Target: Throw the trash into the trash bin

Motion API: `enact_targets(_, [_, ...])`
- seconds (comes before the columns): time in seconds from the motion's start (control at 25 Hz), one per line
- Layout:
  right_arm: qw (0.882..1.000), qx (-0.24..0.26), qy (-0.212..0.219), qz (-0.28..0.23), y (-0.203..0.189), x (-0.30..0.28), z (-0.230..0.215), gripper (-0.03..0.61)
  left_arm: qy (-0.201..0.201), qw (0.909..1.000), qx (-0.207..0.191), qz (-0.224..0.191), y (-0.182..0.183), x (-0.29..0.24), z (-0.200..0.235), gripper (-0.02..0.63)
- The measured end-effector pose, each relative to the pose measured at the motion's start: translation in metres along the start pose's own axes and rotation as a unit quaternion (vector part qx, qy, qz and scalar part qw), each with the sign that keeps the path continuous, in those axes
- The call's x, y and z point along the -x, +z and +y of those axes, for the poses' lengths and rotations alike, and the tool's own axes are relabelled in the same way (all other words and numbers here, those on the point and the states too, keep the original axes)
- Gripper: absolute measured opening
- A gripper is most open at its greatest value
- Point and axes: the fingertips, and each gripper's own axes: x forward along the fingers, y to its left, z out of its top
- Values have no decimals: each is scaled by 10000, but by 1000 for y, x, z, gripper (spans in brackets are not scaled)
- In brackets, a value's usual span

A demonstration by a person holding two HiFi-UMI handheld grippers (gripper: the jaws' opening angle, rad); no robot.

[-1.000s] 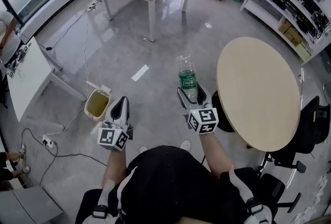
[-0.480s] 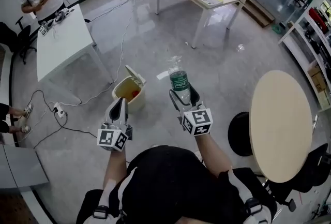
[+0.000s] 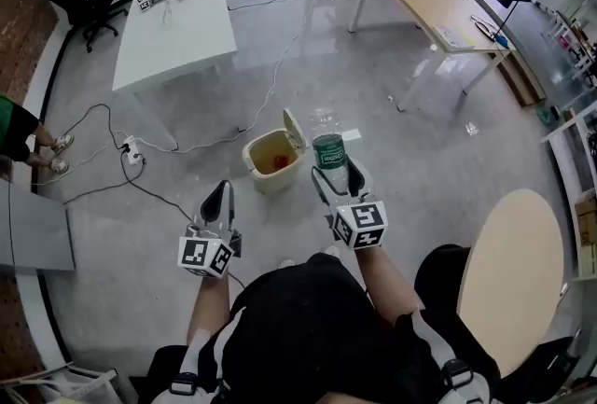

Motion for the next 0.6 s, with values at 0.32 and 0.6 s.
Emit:
enact_targets(0.32, [9977,-40,615,264,-9,-60,8,321,471,9988,-57,123,-1,-6,22,1])
enact_targets(0.6, [9926,-30,1202,149,4,-151,8,322,872,9955,-357,-88,18,-55,73,0])
